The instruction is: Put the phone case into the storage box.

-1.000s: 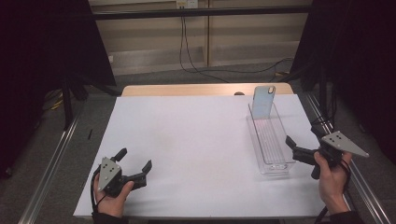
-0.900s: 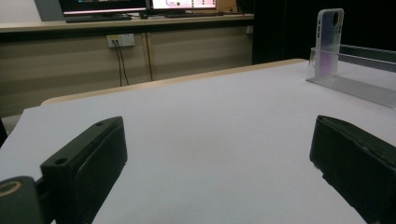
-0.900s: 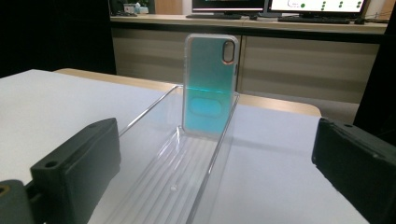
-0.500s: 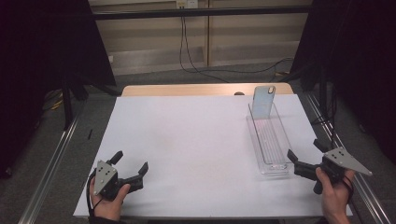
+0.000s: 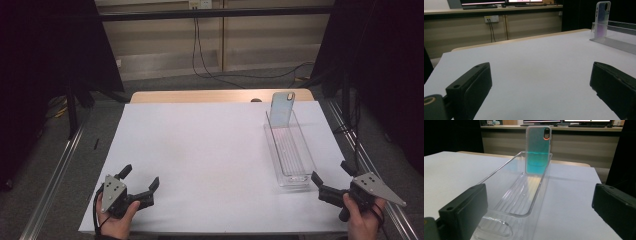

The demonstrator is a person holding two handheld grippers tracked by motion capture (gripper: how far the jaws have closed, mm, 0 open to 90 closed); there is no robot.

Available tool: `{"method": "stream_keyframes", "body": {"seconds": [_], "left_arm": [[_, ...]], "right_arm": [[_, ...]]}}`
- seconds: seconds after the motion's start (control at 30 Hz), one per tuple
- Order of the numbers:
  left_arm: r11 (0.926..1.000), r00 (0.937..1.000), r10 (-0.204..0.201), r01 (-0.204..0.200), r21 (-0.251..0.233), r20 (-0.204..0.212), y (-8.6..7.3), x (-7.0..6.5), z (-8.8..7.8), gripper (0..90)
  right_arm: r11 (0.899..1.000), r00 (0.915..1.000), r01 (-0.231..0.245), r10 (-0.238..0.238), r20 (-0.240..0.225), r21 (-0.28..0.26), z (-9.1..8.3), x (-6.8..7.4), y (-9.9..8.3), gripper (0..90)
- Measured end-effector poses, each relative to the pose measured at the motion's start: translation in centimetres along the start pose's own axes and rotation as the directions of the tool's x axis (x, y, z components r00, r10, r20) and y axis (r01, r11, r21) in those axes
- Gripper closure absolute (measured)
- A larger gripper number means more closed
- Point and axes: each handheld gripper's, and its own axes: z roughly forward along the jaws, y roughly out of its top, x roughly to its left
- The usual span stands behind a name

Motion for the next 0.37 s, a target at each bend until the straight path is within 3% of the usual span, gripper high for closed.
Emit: {"method": "stream_keyframes", "body": {"seconds": [0.37], "left_arm": [[0.9999,0.9999,0.014,-0.014,0.009,-0.007,0.04,0.21,0.39,4.0]], "right_arm": [[1.0,0.9998,0.004,-0.004,-0.02,-0.005,0.21,0.08,-0.43,0.0]]}}
